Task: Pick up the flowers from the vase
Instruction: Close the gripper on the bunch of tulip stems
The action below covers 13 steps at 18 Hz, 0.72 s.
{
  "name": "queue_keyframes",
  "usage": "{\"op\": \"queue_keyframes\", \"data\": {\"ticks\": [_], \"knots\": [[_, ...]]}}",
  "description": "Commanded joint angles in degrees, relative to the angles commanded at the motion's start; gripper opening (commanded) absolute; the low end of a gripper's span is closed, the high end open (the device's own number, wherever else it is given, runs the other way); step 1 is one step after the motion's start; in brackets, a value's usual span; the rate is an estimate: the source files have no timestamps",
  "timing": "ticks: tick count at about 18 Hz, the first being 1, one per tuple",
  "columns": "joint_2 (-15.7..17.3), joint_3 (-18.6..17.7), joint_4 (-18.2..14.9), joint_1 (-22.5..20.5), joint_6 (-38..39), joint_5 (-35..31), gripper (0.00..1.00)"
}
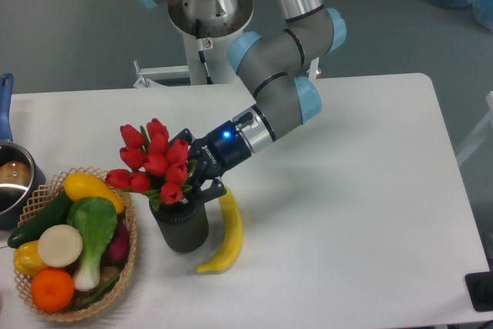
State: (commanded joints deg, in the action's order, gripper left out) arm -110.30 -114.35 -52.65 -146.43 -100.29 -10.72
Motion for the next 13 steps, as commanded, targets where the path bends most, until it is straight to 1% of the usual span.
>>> {"op": "queue_keyframes", "data": {"ticks": [2,6,11,13], "knots": [[0.09,0.0,0.0,0.0,0.62,0.0,0.52],[0.09,-0.09,0.0,-0.44,0.97,0.0,0.49],[0.35,0.0,0.09,-0.61,2.55,0.0,0.49],[0.88,0.0,0.09,-0.62,3.69,0.0,0.45]]}}
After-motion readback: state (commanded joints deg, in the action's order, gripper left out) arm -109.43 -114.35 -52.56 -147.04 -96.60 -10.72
